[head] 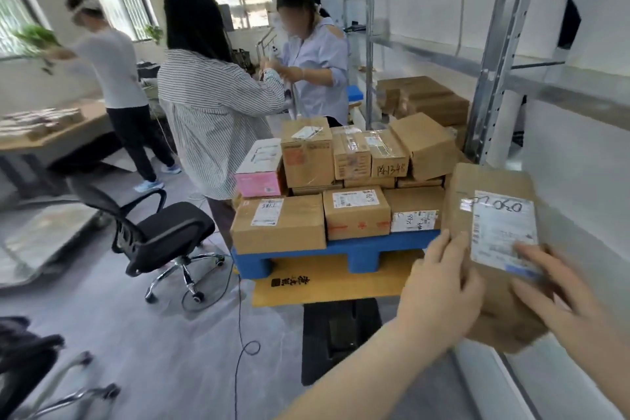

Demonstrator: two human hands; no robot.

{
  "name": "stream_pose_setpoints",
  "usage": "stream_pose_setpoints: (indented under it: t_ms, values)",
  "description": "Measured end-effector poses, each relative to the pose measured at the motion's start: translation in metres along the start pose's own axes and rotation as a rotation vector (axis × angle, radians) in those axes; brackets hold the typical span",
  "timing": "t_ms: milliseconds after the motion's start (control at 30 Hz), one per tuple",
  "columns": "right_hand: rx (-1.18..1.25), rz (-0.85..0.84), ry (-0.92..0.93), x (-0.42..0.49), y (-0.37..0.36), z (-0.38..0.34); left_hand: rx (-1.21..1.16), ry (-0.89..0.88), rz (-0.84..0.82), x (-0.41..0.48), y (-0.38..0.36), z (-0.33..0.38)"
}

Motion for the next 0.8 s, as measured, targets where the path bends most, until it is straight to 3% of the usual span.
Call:
stream_pose_setpoints:
  t_ms: [233, 367, 633, 800]
  values:
    - [0.107, -0.529, 0.184, 0.1, -0.176, -0.14, 0.015, 0.104, 0.464, -0.002, 0.181, -0.06]
    - [0.134, -0.731, 0.251, 0.13, -0.271, -0.179, 0.028, 0.169, 0.667, -0.007, 0.241, -0.105]
    - [0.082, -1.043, 0.27, 0.185, -0.395, -0.179, -0.112, 0.392, 0.815, 0.026, 0.274, -0.174]
    - [-0.001, -1.175, 0.268, 0.219, -0.442, -0.149, -0.186, 0.513, 0.82, 0.063, 0.258, -0.206]
Point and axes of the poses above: each hand's wrist, its own x-axis towards the middle knuckle, its own y-axis out of the back of the hand, z = x × y, the point moved 7 cm from there along x, towards the middle knuckle, and after that the axes turned 9 degrees about -x, right-handed, at the moved point
